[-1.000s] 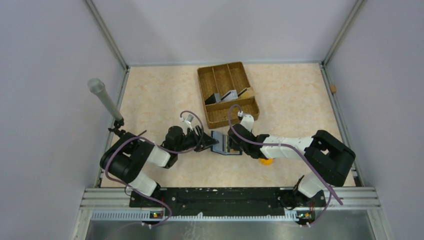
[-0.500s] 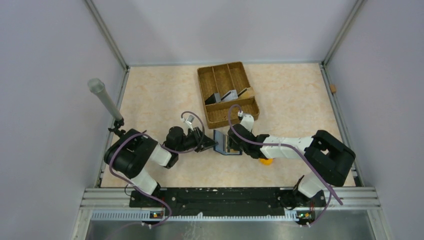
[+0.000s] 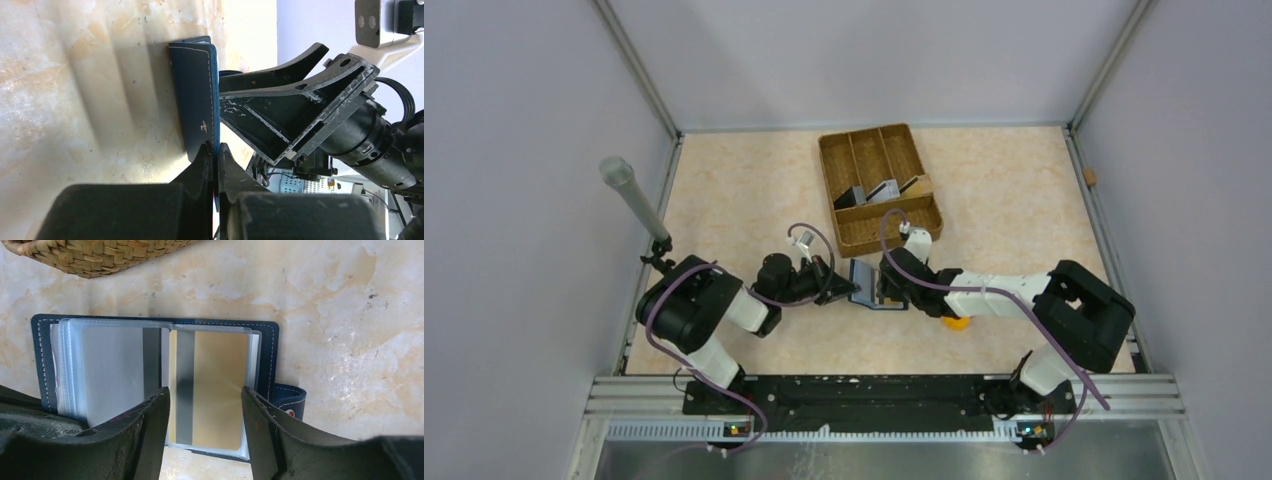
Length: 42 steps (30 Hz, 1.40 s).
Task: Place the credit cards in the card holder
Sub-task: Turn over the card slot in the card holder.
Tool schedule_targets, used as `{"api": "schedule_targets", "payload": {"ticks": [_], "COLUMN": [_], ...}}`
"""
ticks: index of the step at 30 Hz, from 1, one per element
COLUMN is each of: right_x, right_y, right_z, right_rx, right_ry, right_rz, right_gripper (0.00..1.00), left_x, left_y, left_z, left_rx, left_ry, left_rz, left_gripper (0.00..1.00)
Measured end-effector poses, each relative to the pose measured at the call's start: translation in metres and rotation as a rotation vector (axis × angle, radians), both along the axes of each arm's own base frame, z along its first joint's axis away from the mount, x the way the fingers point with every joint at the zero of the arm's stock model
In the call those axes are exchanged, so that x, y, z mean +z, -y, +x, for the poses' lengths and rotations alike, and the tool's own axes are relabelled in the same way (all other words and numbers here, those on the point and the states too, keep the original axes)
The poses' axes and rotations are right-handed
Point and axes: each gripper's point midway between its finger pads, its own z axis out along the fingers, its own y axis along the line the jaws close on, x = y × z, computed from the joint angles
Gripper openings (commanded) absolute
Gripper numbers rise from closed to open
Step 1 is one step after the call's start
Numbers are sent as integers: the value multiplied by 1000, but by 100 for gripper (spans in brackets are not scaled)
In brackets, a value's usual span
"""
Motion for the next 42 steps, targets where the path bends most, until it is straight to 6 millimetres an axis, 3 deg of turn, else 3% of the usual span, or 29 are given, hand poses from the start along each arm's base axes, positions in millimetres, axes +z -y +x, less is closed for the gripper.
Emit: {"api": "schedule_targets", "payload": {"ticks": [5, 14, 19, 24, 29, 39, 42], "right_x": [3, -5, -5, -5, -7, -8, -8], "right_y": [-1, 21, 21, 20, 18, 14, 13], "right_z": [-3, -21, -21, -21, -16, -18, -24], "right_rx": [12, 41, 48, 55, 63, 68, 80], "right_ry": [-7, -74, -74, -72, -57, -67, -84], "right_rz": [8, -89, -91, -95, -108, -89, -76], "right_gripper": [65, 65, 66, 60, 38, 42, 37], "left_x": [-6, 11, 0, -13, -15, -12, -12], "left_y": [-5, -25, -39, -51, -54, -61, -65], "left_z": [-2, 4, -1, -13, -17, -16, -15], "left_rx": [6, 39, 23, -14, -36, -7, 6], "left_ry": [-10, 52, 10, -43, -53, -46, -46], "left_rz": [56, 282, 417, 511, 541, 568, 587], "left_gripper": [0, 0, 0, 0, 0, 0, 0]}}
